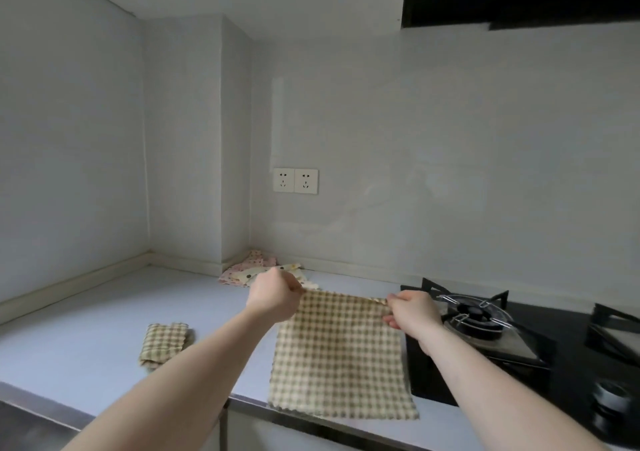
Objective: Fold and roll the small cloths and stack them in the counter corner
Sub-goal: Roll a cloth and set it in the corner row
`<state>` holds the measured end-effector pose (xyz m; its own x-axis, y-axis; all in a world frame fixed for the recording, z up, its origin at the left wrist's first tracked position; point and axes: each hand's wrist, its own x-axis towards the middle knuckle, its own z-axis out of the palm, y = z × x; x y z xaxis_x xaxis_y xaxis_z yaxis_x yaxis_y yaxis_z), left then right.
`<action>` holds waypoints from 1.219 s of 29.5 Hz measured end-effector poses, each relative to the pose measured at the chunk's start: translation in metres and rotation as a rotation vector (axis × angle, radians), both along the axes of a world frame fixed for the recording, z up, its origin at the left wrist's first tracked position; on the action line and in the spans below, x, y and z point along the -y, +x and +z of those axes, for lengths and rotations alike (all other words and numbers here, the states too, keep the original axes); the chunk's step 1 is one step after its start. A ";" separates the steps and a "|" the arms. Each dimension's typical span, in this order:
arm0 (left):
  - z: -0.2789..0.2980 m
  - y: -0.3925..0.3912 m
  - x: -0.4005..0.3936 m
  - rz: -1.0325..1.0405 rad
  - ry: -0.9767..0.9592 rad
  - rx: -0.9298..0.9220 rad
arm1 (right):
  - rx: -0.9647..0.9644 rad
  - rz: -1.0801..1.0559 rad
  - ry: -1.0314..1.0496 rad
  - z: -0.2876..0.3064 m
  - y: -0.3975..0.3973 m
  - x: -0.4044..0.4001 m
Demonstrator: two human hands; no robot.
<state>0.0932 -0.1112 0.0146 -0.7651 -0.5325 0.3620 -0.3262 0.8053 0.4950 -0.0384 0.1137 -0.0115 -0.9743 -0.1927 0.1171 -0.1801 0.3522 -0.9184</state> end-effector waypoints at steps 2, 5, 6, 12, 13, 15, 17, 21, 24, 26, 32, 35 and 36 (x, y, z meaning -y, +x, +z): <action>-0.003 -0.003 0.003 -0.011 -0.012 -0.049 | -0.037 -0.005 0.002 -0.001 -0.007 0.001; -0.016 -0.005 0.005 -0.041 -0.022 -0.067 | -0.092 -0.011 0.064 -0.009 -0.013 -0.003; -0.021 -0.004 0.003 -0.052 -0.036 -0.054 | -0.098 -0.009 0.090 -0.014 -0.013 -0.005; -0.056 0.007 -0.003 -0.141 -0.138 0.047 | -0.140 0.026 0.280 -0.039 0.003 -0.019; -0.062 0.009 -0.005 -0.147 -0.154 0.069 | -0.143 0.044 0.313 -0.044 0.007 -0.021; -0.073 0.013 -0.007 -0.149 -0.187 0.115 | -0.151 0.078 0.369 -0.054 0.014 -0.023; -0.082 0.017 -0.009 -0.146 -0.195 0.167 | -0.176 0.096 0.417 -0.062 0.019 -0.025; -0.096 0.024 -0.015 -0.158 -0.231 0.267 | -0.233 0.134 0.500 -0.076 0.024 -0.030; -0.100 0.025 -0.021 -0.117 -0.220 0.268 | -0.275 0.156 0.523 -0.085 0.024 -0.034; -0.098 0.024 -0.024 -0.069 -0.191 0.254 | -0.301 0.145 0.470 -0.088 0.029 -0.035; -0.099 0.006 -0.043 -0.186 -0.188 0.168 | -0.425 0.042 0.346 -0.102 0.035 -0.038; -0.110 -0.011 -0.061 -0.279 -0.167 0.221 | -0.477 -0.036 0.470 -0.104 0.029 -0.038; -0.115 -0.015 -0.066 -0.287 -0.155 0.262 | -0.483 -0.056 0.543 -0.105 0.028 -0.037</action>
<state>0.0781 -0.0453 -0.1003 -0.9515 -0.2382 0.1947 -0.1759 0.9404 0.2909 -0.0107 0.1508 -0.1165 -0.8482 -0.2970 0.4386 -0.4895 0.7561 -0.4345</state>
